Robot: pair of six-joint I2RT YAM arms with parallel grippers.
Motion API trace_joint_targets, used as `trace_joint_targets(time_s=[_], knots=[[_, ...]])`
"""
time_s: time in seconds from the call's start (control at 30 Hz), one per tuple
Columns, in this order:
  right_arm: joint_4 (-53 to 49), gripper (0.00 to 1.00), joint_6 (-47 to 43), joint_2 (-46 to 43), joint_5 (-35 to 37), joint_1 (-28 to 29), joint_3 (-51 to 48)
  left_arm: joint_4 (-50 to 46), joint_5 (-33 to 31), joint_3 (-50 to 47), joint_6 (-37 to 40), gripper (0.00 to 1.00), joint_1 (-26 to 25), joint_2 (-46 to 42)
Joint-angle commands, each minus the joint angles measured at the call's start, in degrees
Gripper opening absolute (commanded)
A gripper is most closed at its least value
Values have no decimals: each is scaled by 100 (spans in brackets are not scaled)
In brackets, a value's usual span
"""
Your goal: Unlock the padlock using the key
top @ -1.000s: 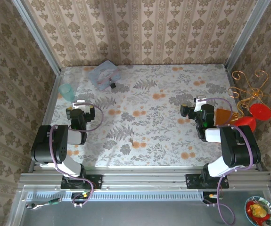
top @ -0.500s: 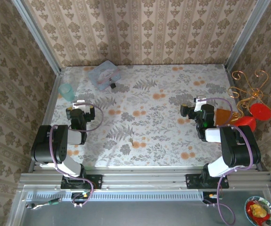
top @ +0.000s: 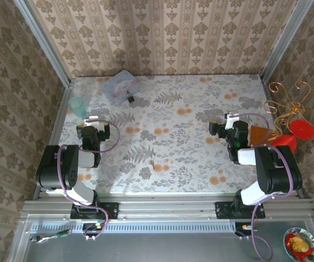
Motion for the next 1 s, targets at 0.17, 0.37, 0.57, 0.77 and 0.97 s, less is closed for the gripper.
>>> trace_joint_targets(time_s=[0.17, 0.37, 0.57, 0.77, 0.97], knots=[[124, 100, -35, 3, -6, 5, 40, 98, -67, 43, -43, 100, -36, -61], [145, 100, -71, -5, 130, 68, 8, 318, 247, -77, 175, 100, -110, -60], [458, 100, -394, -138, 58, 275, -226, 911, 656, -458, 392, 100, -172, -191], [849, 100, -479, -363, -18, 328, -541, 24, 807, -769, 357, 100, -252, -1759], [-1547, 100, -727, -1676, 537, 1048, 114, -2011, 555, -221, 323, 100, -852, -3213]])
